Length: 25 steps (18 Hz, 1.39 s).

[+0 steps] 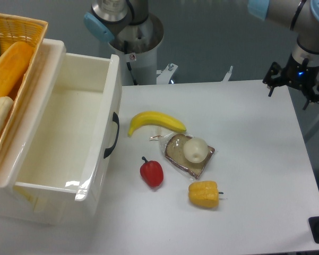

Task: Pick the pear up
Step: 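Move the open gripper toward the pale pear on the bagged bread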

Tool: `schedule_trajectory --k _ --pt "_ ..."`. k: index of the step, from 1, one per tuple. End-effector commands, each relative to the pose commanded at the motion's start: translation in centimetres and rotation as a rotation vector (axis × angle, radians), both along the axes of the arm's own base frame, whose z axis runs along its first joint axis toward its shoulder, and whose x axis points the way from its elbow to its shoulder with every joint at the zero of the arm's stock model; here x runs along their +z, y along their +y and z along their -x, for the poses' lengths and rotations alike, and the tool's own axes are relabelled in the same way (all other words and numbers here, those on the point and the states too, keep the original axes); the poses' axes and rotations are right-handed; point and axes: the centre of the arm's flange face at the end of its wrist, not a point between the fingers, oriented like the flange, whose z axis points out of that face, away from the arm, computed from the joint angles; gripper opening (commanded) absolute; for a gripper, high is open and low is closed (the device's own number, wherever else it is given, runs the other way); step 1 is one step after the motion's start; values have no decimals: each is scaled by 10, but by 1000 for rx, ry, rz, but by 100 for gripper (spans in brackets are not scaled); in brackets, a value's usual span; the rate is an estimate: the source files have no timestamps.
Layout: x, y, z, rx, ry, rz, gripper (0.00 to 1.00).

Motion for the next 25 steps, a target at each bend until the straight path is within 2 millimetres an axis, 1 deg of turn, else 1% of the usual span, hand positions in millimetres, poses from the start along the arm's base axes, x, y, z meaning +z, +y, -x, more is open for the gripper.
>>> schedule_trajectory --k 6,9,11,13,15,17,18,20,21,25 --pt "-7 6 -4 10 -15 -2 100" --pt "-22 8 -12 17 -35 -25 100" --pt "-34 10 -18 61 -25 -55 100" --pt "-37 12 -33 126 -29 -64 100" --pt "-43 24 -43 161 -47 -64 100" --pt "-59 34 -60 181 -87 -52 100" --pt "-63 37 -67 194 -98 -47 100" --pt "-67 37 -72 306 -119 -47 100" --pt "-72 43 -78 341 -132 -45 100" --pt "-90 68 -98 370 -177 -34 100"
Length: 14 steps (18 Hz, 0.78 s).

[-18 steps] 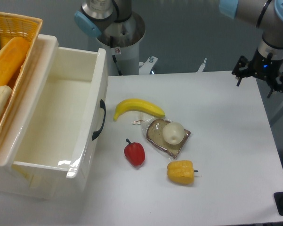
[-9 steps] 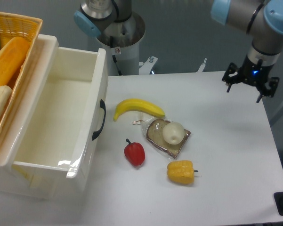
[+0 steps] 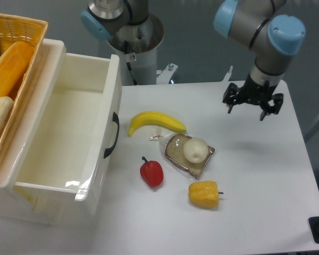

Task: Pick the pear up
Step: 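Move the open gripper toward the pale pear on the bagged bread, then lower the gripper around the pale pear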

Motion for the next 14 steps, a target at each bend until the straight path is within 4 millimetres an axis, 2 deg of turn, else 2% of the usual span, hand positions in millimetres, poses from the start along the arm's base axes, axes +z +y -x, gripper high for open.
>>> schedule_trajectory --k 4,8,12,14 --pt "-10 18 -18 64 -53 -39 100" --pt "-18 33 -28 100 -82 -43 100" --pt "-20 38 -29 133 -103 -68 100" --pt "-29 44 -31 131 -118 -60 100"
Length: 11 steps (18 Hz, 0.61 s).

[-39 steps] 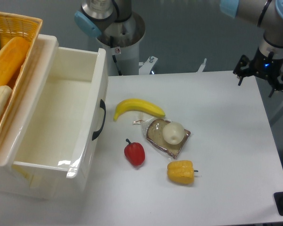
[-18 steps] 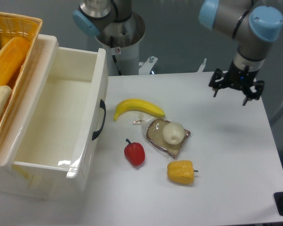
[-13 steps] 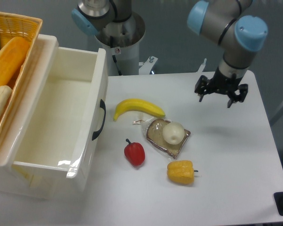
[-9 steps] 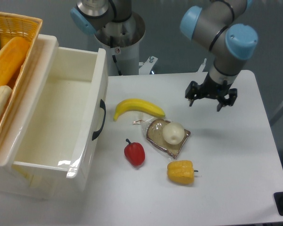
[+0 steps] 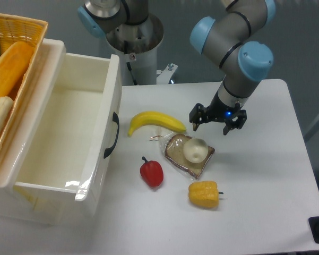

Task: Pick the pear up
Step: 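Lower the gripper around the pale pear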

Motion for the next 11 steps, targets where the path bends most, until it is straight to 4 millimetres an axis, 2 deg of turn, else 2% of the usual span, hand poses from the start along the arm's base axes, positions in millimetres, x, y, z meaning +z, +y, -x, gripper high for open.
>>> schedule_trajectory --k 2,5,9,11 --pt "-7 3 2 7 -11 8 100" --pt "-9 6 7 10 -8 8 100" --pt "-28 9 11 36 -35 25 100" --pt "-33 20 10 33 -40 32 100"
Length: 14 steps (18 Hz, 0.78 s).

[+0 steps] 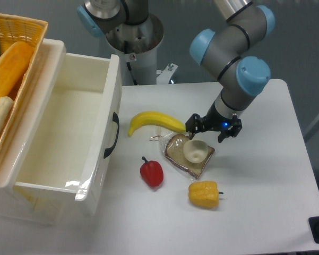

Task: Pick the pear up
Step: 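Lower the gripper around the pale pear, then close the gripper on the pale pear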

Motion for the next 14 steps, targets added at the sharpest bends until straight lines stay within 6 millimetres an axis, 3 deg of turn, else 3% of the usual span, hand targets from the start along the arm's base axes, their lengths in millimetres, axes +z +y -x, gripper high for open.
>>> schedule_trajectory --k 12,14 --pt "-20 19 -4 -3 -27 23 100" --pt "-24 20 -5 -5 -32 25 95"
